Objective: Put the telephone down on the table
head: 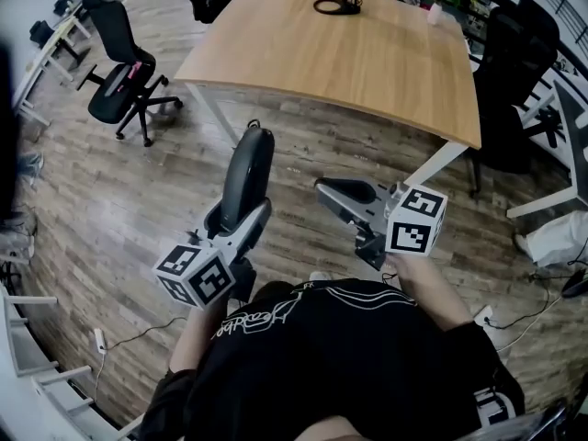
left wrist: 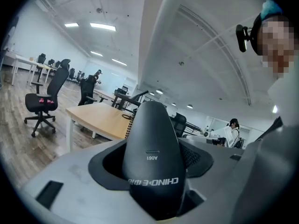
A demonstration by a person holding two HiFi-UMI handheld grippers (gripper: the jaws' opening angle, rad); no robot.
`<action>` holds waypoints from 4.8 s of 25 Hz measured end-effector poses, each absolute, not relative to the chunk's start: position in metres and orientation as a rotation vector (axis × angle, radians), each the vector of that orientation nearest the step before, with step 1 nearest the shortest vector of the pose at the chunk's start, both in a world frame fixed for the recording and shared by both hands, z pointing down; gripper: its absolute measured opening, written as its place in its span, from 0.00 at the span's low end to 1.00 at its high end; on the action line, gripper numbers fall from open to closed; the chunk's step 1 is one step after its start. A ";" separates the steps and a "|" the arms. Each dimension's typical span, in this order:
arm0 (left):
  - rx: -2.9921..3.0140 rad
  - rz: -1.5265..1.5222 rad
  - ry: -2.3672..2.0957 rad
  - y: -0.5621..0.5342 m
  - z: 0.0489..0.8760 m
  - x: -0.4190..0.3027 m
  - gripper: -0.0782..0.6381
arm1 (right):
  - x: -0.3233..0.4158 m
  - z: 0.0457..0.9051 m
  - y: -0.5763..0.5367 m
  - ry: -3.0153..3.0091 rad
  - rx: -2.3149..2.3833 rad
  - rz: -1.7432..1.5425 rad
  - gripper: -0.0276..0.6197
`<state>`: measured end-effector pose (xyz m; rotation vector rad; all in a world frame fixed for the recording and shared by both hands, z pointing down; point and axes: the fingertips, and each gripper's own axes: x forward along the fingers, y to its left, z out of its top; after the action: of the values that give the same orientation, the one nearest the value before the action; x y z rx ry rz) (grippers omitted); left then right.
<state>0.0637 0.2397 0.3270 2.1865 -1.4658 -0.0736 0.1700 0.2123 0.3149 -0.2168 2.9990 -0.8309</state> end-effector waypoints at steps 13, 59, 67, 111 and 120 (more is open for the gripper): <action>2.202 -0.111 -1.465 0.157 0.331 0.013 0.51 | 0.126 0.316 0.127 2.999 -0.263 -0.806 0.11; 2.190 0.119 -1.276 -0.298 0.379 -0.190 0.51 | -0.071 0.352 -0.300 2.886 -0.523 -1.040 0.11; 2.158 0.147 -1.269 -0.365 0.395 -0.190 0.51 | -0.066 0.370 -0.361 2.879 -0.542 -1.116 0.11; 2.119 0.659 -1.274 -0.454 0.574 -0.166 0.51 | -0.039 0.479 -0.421 2.797 -0.647 -1.417 0.11; 2.112 0.792 -1.282 -0.456 0.586 -0.158 0.51 | -0.038 0.485 -0.419 2.782 -0.639 -1.447 0.11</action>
<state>-0.1577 -0.4560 0.5857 2.1121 -1.2825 0.7921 -0.0377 -0.4189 0.4846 -0.6391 2.7816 -1.4468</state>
